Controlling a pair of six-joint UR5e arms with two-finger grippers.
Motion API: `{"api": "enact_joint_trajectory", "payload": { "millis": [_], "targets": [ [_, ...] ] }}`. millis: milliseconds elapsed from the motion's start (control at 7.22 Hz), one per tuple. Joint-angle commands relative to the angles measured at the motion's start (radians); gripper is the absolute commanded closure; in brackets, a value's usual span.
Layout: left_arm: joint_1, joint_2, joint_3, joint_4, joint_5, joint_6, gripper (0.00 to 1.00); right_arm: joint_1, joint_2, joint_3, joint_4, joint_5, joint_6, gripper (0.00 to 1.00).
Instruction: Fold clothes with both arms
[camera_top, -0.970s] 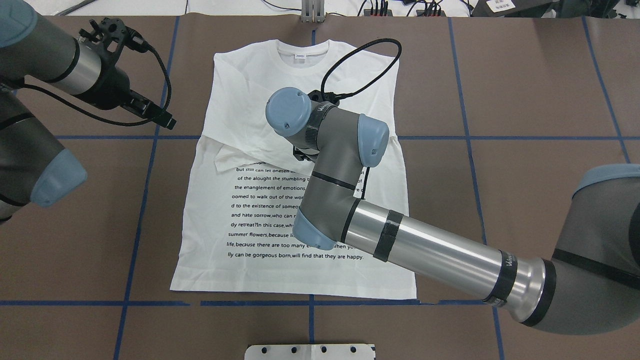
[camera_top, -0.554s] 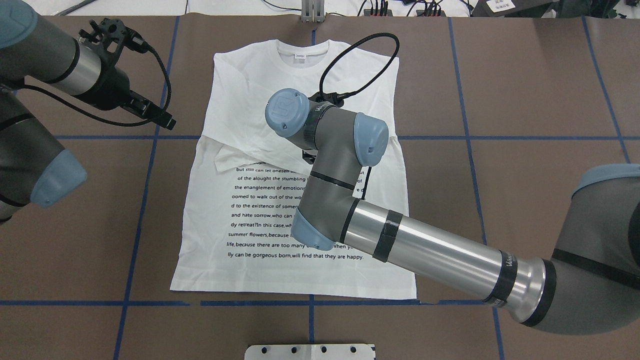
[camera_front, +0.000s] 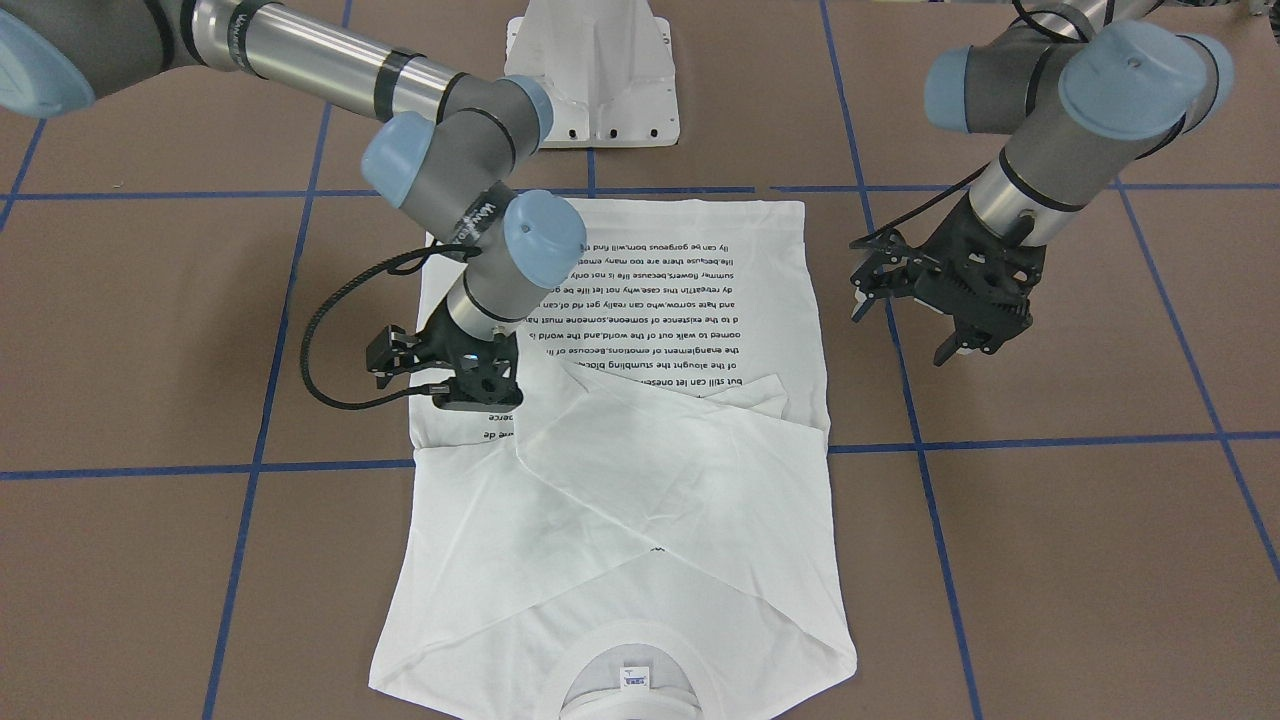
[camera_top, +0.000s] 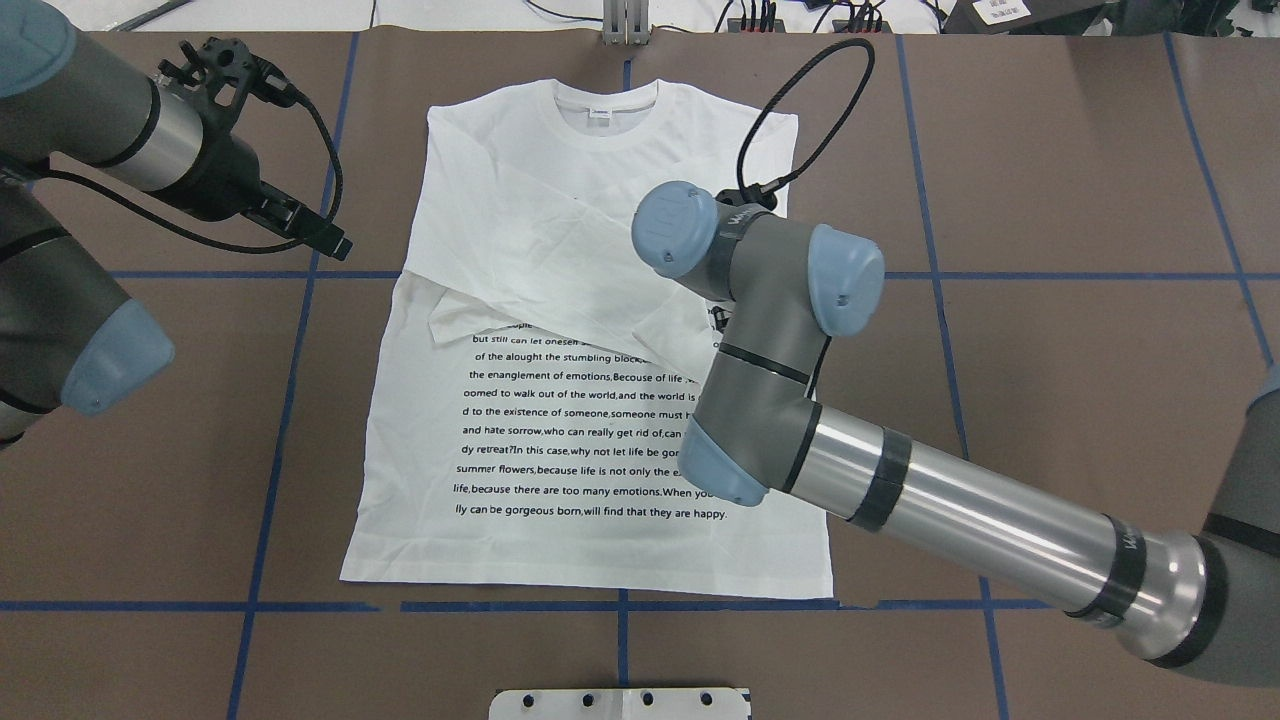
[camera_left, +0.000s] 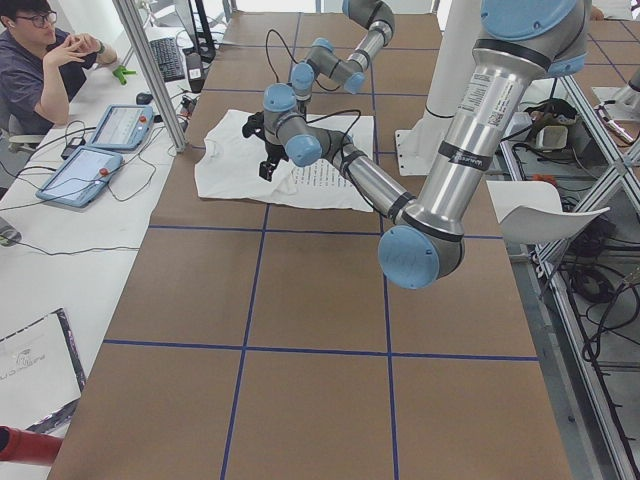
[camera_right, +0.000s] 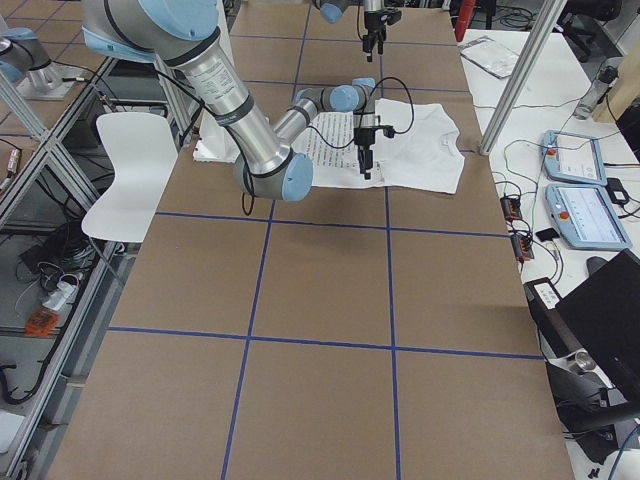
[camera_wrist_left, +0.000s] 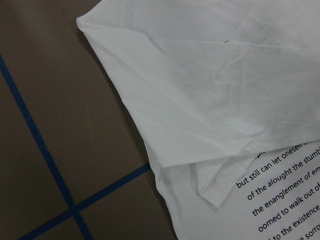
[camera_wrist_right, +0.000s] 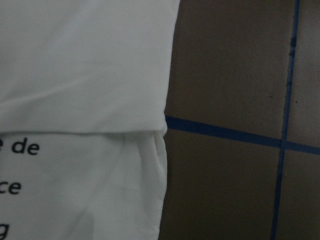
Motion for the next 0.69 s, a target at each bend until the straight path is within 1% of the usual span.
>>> {"api": "enact_joint_trajectory", "payload": {
  "millis": [0,139,277,416,554],
  "targets": [
    [0.001,0.0,0.0,0.0,0.0,-0.005,0.0,0.026,-0.08,0.127,0.002,0.004,-0.067,0.0],
    [0.001,0.0,0.0,0.0,0.002,-0.005,0.0,0.029,-0.041,0.126,0.046,0.024,-0.017,0.0],
    [0.001,0.0,0.0,0.0,0.002,-0.005,0.0,0.028,-0.012,0.1,0.162,0.058,0.117,0.0],
    [0.001,0.002,0.0,0.0,0.002,-0.004,0.0,0.022,0.052,0.001,0.285,0.064,0.218,0.01],
    [0.001,0.003,0.0,0.0,0.0,-0.004,0.0,-0.004,0.136,-0.129,0.357,0.064,0.276,0.01]
  ]
}}
